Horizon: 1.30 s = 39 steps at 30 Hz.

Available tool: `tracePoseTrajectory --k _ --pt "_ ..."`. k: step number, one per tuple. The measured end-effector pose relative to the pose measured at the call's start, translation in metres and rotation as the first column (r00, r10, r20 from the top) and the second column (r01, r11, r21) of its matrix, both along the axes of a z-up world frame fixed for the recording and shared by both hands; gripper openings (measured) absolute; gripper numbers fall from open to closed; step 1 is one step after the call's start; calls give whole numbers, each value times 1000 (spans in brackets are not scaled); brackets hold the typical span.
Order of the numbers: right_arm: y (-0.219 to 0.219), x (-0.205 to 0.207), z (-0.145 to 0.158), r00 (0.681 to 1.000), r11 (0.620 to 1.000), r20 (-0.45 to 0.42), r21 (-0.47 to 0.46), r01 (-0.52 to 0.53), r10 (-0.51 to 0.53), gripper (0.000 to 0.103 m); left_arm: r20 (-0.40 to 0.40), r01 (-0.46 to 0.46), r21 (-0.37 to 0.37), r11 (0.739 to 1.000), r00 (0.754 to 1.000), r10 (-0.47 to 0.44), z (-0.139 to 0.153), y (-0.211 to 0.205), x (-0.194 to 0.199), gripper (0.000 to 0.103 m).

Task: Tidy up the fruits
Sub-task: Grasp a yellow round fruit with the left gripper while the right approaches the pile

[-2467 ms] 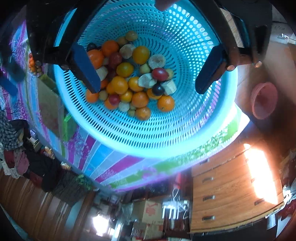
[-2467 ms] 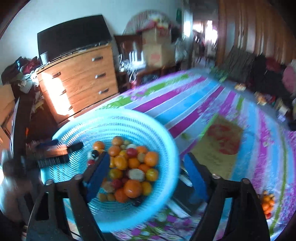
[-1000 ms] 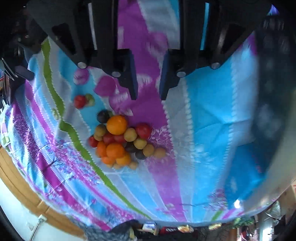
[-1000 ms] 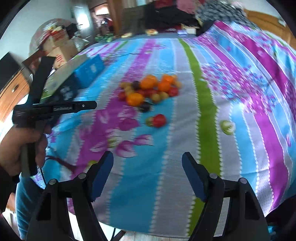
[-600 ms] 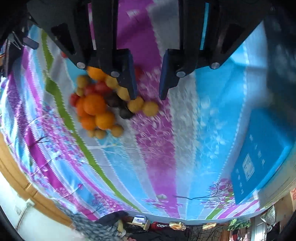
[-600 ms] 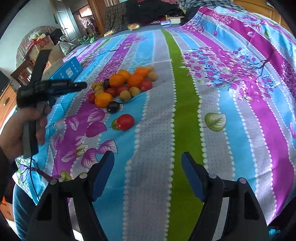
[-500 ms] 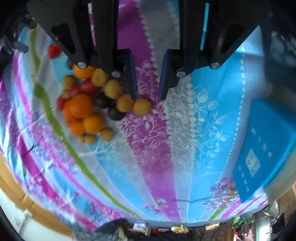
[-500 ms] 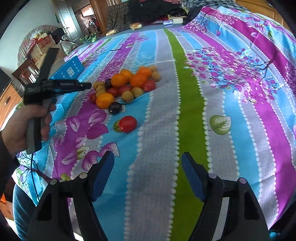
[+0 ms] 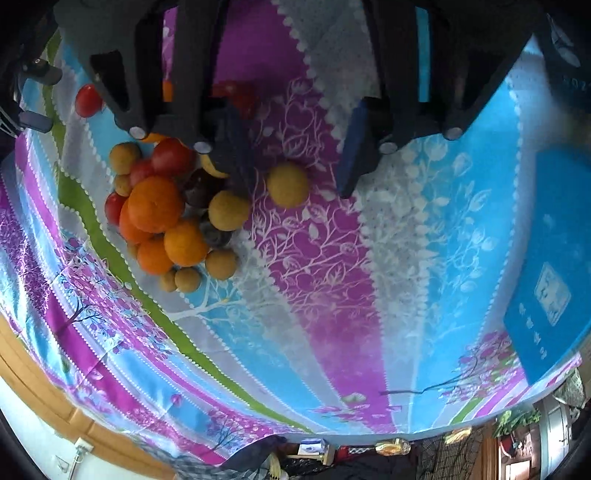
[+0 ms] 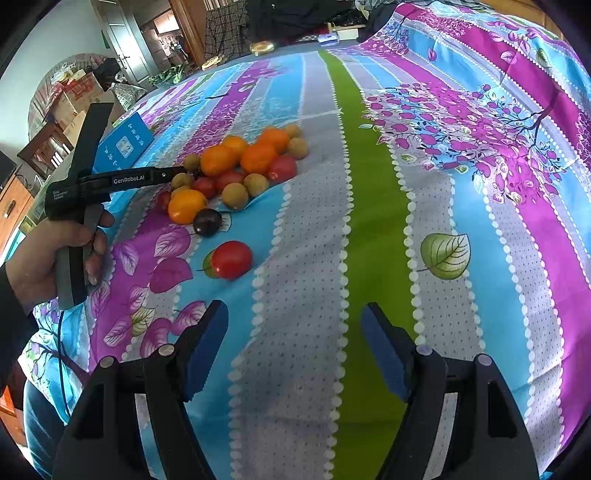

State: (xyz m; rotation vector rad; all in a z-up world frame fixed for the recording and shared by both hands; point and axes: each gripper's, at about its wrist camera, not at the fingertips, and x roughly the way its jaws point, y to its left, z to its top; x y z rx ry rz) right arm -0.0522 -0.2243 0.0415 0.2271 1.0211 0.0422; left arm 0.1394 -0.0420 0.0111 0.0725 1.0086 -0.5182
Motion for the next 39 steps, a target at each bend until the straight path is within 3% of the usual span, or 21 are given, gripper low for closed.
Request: tracePoseTrajectory --k 5,7,10,17,22,26,30,39 --pt "1 6 -1 1000 1000 5 -6 -10 10 79 14 -13 -3 1000 1000 13 -1 0 0 46" --pt "1 7 0 1000 1000 12 -9 -14 14 73 12 -16 -6 1000 1000 16 -2 2 -1 31" --pt "3 10 0 1000 1000 11 -9 -26 26 70 15 -11 -21 1000 1000 11 -1 4 -4 23" --pt "-6 23 10 998 999 56 -6 -37 37 68 39 -58 -34 998 997 60 14 18 -31 23" --pt "-16 66 8 994 996 73 23 -81 79 56 8 -98 -65 993 995 99 18 31 -51 23" --pt "-25 102 5 994 987 64 131 -91 83 55 7 -103 -80 991 995 104 22 31 -59 23" --pt "-23 128 9 992 980 85 169 -104 90 55 9 -98 -85 992 995 99 23 29 -59 23" --pt "-28 154 6 992 990 91 96 -100 92 55 11 -103 -97 990 994 105 25 30 -61 23"
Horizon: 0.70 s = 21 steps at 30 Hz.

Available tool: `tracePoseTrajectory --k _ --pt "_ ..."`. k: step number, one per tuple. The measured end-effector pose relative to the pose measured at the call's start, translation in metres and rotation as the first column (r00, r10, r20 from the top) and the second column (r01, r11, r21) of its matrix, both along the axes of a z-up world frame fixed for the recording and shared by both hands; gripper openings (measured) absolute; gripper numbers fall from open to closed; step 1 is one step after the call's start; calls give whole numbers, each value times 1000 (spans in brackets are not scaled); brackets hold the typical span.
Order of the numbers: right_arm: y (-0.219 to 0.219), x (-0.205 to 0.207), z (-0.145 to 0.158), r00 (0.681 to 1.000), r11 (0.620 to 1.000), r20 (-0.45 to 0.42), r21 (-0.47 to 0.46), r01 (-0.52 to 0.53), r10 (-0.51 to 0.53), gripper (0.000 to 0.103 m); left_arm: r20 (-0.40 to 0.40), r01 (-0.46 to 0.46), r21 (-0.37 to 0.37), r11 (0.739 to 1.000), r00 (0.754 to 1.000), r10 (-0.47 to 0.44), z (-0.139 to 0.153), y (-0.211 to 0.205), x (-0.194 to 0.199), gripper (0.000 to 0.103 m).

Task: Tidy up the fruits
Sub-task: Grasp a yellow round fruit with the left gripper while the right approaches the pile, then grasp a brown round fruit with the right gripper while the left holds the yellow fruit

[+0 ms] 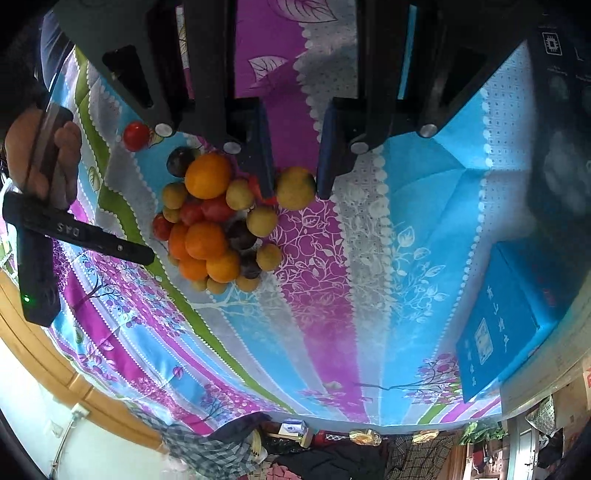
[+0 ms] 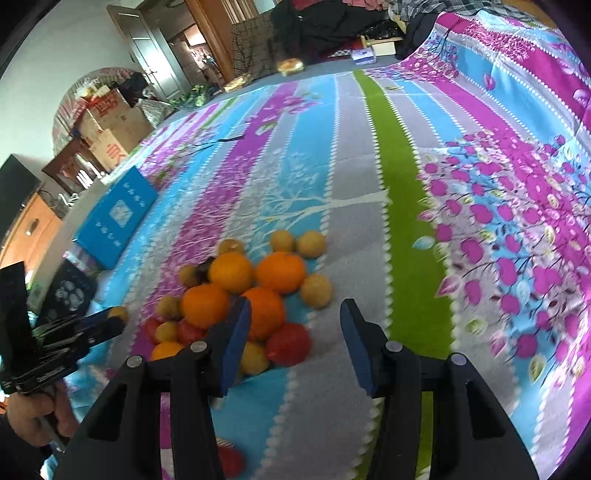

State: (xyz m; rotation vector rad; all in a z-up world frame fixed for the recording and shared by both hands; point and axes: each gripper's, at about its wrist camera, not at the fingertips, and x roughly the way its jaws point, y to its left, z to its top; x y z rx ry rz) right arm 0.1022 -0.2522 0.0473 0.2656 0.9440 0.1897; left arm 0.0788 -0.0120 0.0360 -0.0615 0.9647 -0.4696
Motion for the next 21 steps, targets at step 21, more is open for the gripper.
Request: tracePoseTrajectory --k 21 --pt "0 34 -32 989 991 -92 -43 -123 118 30 3 10 -4 1000 1000 -10 4 -5 -1 23"
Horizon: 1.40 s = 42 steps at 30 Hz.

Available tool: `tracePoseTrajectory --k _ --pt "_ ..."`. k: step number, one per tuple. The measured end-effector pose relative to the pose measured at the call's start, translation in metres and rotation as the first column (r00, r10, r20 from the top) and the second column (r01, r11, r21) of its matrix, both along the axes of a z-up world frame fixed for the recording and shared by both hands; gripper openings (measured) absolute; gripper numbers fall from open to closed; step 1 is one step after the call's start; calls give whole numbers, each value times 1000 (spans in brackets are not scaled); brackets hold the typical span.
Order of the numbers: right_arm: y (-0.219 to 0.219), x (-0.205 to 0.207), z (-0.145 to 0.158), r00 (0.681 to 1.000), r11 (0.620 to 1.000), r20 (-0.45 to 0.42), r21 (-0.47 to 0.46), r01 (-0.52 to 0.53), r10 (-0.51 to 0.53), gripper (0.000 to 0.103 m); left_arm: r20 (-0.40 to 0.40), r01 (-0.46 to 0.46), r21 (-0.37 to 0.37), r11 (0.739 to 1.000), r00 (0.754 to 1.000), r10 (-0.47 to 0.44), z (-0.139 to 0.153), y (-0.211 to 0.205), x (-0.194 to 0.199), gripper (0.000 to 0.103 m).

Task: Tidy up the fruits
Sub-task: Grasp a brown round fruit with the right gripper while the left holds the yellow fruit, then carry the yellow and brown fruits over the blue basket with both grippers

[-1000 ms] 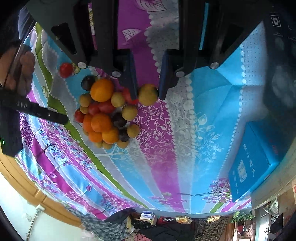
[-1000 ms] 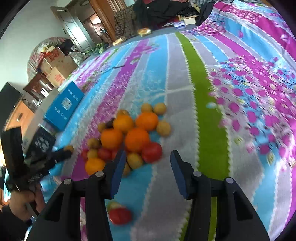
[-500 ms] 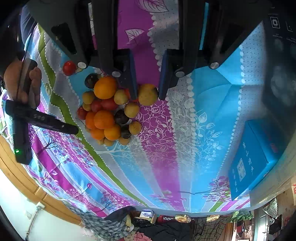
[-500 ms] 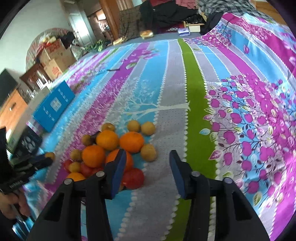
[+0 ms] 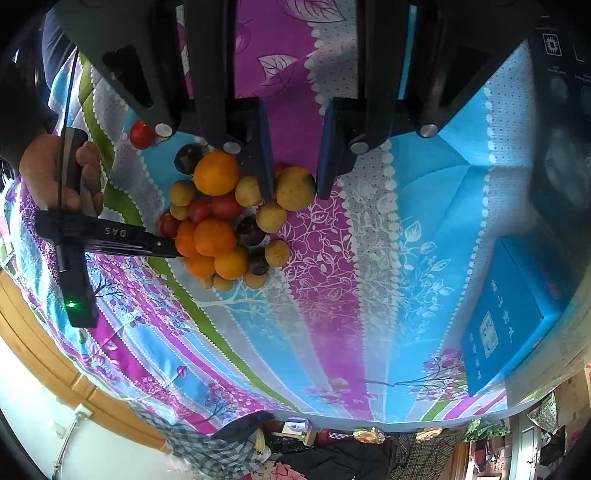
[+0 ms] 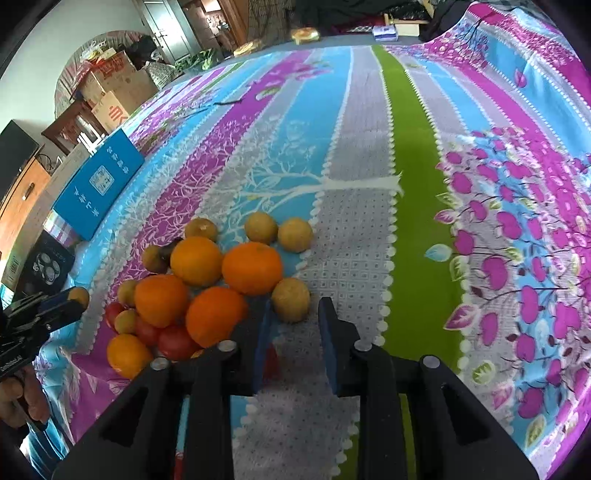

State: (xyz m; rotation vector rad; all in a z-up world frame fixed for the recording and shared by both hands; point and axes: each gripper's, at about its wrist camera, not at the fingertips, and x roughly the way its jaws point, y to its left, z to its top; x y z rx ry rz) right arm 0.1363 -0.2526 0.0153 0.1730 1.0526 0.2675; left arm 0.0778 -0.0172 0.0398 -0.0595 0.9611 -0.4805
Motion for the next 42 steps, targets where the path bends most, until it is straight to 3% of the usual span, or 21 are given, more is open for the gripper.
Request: tracePoseTrajectory --k 9,14,19,24,34,42 --pt "7 -4 7 999 999 42 -32 14 -13 29 6 -1 4 1000 1000 1 5 -1 -3 23" --pt "11 -35 44 988 984 77 -106 141 -133 29 34 -28 52 998 999 26 27 3 -13 23" --pt "32 -71 90 978 978 132 -107 177 -163 29 80 -87 91 992 994 80 61 21 -32 23" --pt "70 -99 129 978 984 175 -115 138 -117 29 116 -170 119 978 981 157 90 49 -49 23" --pt "145 -126 187 970 991 241 -123 51 -20 29 186 -320 74 945 935 302 142 106 -80 23" --pt "201 -132 220 958 990 280 -136 -21 59 29 200 -421 40 906 892 406 161 154 -97 23"
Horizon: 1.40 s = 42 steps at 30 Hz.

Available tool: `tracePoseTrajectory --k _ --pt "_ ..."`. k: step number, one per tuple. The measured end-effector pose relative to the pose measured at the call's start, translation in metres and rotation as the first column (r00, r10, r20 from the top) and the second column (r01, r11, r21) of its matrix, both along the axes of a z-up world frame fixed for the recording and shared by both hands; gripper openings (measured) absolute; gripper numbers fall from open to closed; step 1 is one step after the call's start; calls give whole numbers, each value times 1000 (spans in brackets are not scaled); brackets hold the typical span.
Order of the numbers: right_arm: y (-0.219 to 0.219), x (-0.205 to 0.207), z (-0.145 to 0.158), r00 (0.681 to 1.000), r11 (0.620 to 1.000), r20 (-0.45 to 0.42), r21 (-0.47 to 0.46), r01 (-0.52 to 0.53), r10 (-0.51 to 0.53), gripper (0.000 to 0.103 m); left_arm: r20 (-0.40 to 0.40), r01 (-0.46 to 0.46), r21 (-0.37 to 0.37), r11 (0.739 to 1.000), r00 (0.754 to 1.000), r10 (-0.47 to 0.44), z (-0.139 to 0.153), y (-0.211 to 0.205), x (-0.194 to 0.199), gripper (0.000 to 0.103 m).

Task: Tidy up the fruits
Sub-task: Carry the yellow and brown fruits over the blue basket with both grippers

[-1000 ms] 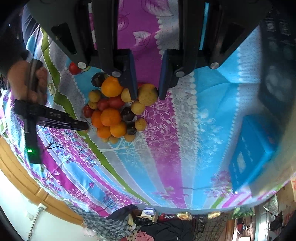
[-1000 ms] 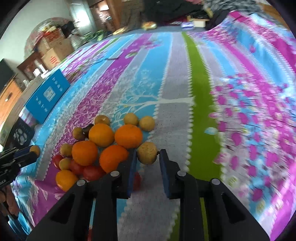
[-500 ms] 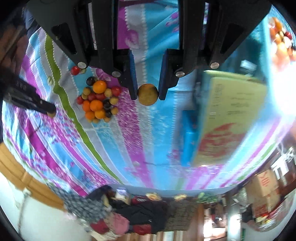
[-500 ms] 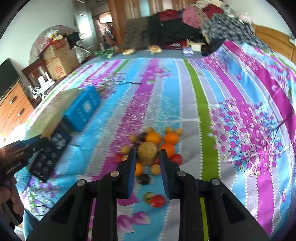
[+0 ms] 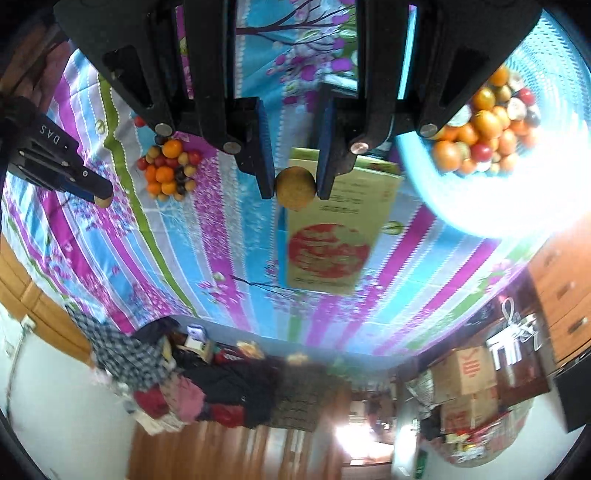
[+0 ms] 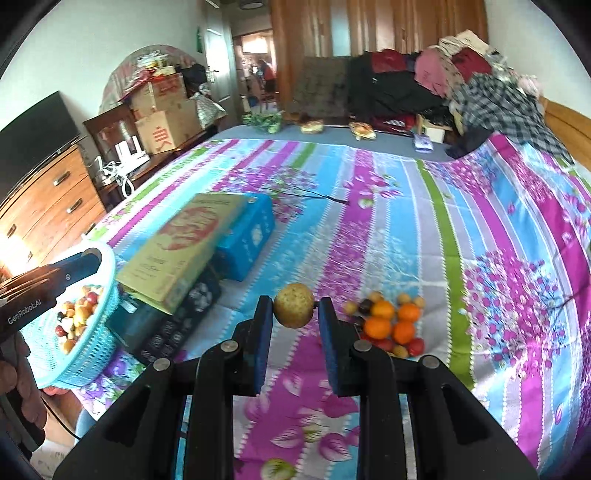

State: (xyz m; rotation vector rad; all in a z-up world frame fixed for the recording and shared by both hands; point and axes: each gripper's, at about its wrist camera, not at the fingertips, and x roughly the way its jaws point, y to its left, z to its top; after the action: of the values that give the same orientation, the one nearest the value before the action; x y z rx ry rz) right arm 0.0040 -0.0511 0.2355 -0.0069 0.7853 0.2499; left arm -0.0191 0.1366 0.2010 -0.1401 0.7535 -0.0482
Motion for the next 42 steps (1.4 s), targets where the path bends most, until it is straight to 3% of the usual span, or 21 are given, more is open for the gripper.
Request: tracePoseTrajectory --k 11,25,30,36,42 --pt "94 3 31 990 991 30 7 -137 137 29 45 -116 -7 993 992 117 20 56 -30 23" --pt "213 2 56 949 949 43 32 -313 312 29 53 -279 -29 960 959 280 28 132 -59 23" --pt "247 5 56 921 918 -1 76 -389 390 29 36 -324 -57 944 944 327 20 158 -68 23" --pt "283 14 30 866 875 -134 119 -469 482 29 -32 -361 -79 929 933 360 0 175 -71 23" --pt "306 10 1 840 864 -207 78 -497 502 33 -92 -380 -93 920 924 372 -17 187 -77 28"
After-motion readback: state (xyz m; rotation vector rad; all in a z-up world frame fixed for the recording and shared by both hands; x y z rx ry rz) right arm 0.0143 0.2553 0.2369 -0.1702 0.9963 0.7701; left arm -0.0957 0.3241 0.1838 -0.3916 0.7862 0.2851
